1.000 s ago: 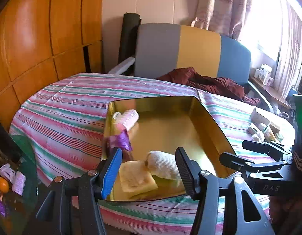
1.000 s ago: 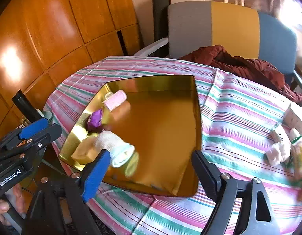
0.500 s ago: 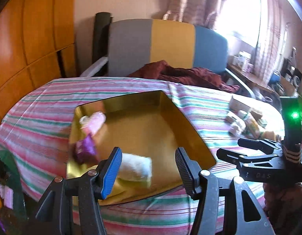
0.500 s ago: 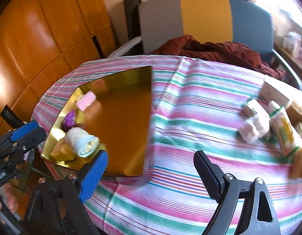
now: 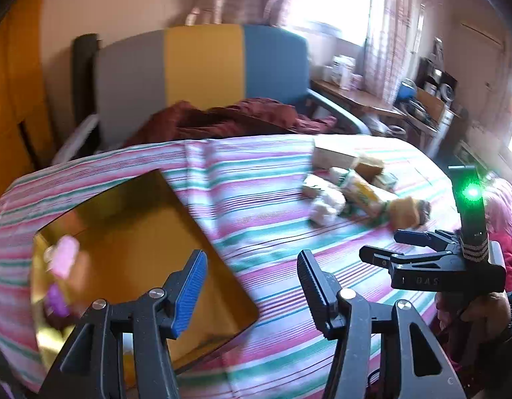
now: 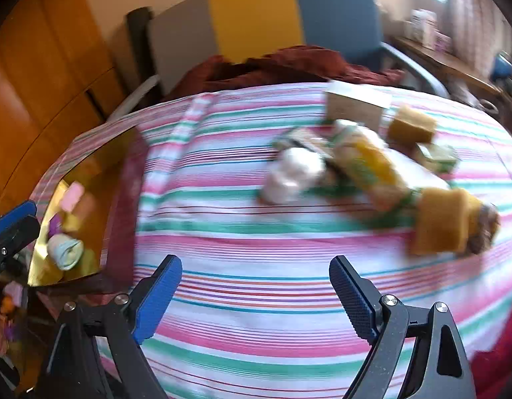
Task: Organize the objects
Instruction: 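Move both grippers back to the item cluster, then grasp the white cotton ball with the left gripper while the right gripper grasps the white box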
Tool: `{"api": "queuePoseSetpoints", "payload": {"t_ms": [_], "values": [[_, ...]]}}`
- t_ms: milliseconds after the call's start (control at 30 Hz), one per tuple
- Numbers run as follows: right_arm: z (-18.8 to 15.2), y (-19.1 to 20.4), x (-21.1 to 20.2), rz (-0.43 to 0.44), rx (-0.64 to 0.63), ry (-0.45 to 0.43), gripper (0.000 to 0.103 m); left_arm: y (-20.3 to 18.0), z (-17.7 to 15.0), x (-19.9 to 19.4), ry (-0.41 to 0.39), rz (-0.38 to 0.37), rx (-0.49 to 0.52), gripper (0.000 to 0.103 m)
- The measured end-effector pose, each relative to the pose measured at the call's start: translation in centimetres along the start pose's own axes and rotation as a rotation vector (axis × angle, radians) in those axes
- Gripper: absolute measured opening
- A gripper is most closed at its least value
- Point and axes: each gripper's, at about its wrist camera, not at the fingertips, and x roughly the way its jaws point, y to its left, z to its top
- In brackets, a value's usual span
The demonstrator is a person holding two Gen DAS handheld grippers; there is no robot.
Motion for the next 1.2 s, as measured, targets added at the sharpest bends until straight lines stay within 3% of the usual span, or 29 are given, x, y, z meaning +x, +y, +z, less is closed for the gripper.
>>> {"api": "queuePoseSetpoints", "payload": {"t_ms": [233, 467, 600, 900, 1033, 1200], "values": [[0.5, -4.6, -1.2, -0.059, 0.104, -0.019, 0.092, -4.3, 2.6, 5.4, 0.07, -0.103, 0.046, 0.057], [1.6, -7.0, -1.8, -0.084, 0.131, -0.018, 0.093, -6.7, 4.2, 11.5, 0.162, -0.176, 0.022, 0.057], [3.6, -8.0, -2.1, -0.1, 0.1, -0.023, 0.093, -7.6, 4.8, 14.3, 0.184, -0.168, 0.037, 0.057], [13.5, -9.3, 1.7, -0.101, -0.128, -0.032, 0.093, -8.8, 6.3, 18.0, 0.184, -0.208, 0.057, 0.058], [18.0, -8.8, 5.9, -0.107, -0.281, 0.038, 0.093, -8.8, 6.5, 19.6, 0.207, -0.221, 0.054, 0.058], [21.1, -8.2, 11.1, -0.118, -0.432, 0.152, 0.094, -8.9, 6.4, 21.0, 0.222, -0.231, 0.057, 0.057]]}}
